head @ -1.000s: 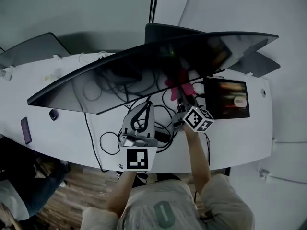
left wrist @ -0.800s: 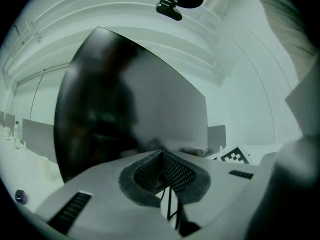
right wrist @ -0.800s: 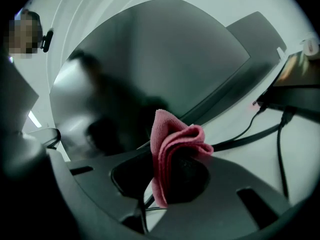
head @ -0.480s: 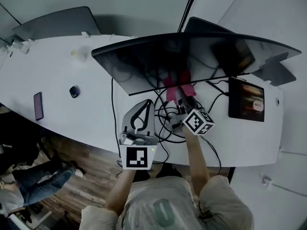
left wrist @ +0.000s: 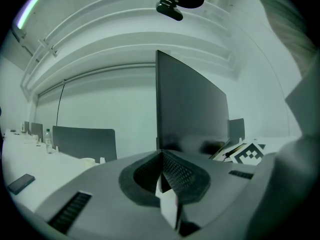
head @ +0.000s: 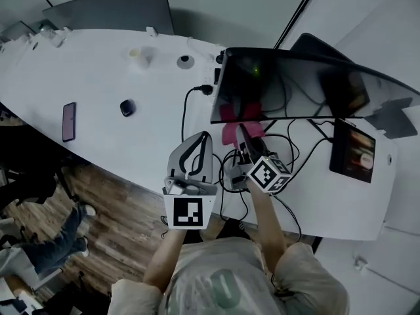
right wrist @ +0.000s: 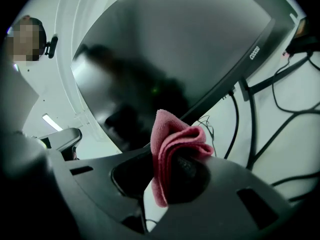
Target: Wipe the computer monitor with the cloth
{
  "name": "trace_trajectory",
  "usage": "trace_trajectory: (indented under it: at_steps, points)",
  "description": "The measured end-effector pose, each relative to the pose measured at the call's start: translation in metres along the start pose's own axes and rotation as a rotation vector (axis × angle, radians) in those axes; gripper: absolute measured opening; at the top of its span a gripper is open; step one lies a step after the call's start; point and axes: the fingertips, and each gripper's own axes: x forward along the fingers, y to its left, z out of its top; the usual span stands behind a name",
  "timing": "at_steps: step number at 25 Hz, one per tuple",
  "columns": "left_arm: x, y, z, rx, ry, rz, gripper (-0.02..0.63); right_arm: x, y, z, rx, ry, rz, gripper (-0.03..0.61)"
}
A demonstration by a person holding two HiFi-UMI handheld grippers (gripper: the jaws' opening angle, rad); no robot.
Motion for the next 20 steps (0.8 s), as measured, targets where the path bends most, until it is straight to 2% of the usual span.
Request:
trace_trajectory:
  at_steps: [4, 10, 15, 20]
  points:
    - [-0.006, 0.016, -0.003, 0.052, 0.02, 0.008, 0.015, 0.014, 0.026, -0.021, 0.009, 0.034, 0.044, 0.054]
    - [-0.009, 0.032, 0.0, 0.086, 0.021, 0.031, 0.015, 0.026, 0.05, -0.041, 0.019, 0.075, 0.088, 0.054]
    - [-0.013, 0.046, -0.003, -0.02, -0.001, 0.09, 0.015, 0.032, 0.061, -0.049, 0.008, 0.095, 0.112, 0.054]
    - [-0.015, 0.048, -0.006, 0.043, 0.027, 0.076, 0.015, 0.033, 0.062, -0.053, -0.005, 0.105, 0.111, 0.054]
